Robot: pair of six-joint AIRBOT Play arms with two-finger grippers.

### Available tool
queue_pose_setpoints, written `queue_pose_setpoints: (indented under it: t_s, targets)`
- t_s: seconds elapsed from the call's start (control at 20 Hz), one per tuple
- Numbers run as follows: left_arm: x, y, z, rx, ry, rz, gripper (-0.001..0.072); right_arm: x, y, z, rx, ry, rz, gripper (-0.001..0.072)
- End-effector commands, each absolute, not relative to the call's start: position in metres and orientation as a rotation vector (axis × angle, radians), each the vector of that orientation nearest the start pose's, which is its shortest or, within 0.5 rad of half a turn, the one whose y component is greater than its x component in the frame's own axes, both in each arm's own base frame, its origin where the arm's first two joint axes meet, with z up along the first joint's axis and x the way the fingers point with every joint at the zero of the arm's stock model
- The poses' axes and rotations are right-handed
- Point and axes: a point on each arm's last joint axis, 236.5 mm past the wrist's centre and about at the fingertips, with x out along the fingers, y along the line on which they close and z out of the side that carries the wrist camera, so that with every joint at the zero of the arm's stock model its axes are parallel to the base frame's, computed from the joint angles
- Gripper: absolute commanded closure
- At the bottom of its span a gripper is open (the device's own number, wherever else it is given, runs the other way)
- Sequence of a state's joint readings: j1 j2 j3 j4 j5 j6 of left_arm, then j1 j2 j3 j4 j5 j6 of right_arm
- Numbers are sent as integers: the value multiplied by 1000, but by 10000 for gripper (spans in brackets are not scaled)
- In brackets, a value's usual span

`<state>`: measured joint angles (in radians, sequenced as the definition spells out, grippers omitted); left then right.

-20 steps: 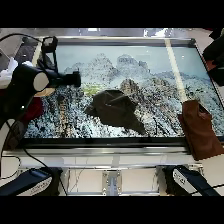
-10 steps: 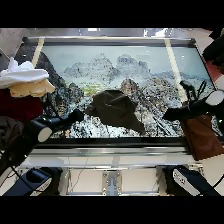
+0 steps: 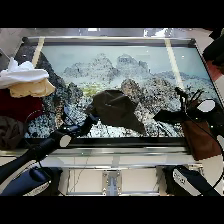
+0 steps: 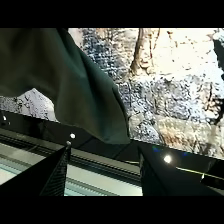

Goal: Fold the shirts.

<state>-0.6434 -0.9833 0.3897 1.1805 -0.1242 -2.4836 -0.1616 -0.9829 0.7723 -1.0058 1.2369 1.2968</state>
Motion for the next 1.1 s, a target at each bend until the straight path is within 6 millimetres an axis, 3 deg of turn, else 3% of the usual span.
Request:
queue_pose_setpoints:
  t_s: [0.0,0.25,0.6,0.75,1.0,1.05]
  targets:
    - [295,-254,-57,-1025,980,-127,28,295,84,20,456,1244,378,233]
    - [311,-280,-59,-1099,967,-120,29,307,88,45,459,1190,405,233]
    - [309,-280,-63,-1147,987,-85,30,318,88,63,455,1137,414,233]
    - [310,-280,-64,-1148,989,-81,129,319,89,65,459,1132,419,233]
    - [310,-277,-87,-1125,1004,-44,142,325,88,67,463,1108,408,233]
    - [314,-277,-86,-1131,984,-48,271,330,85,68,463,1085,395,234]
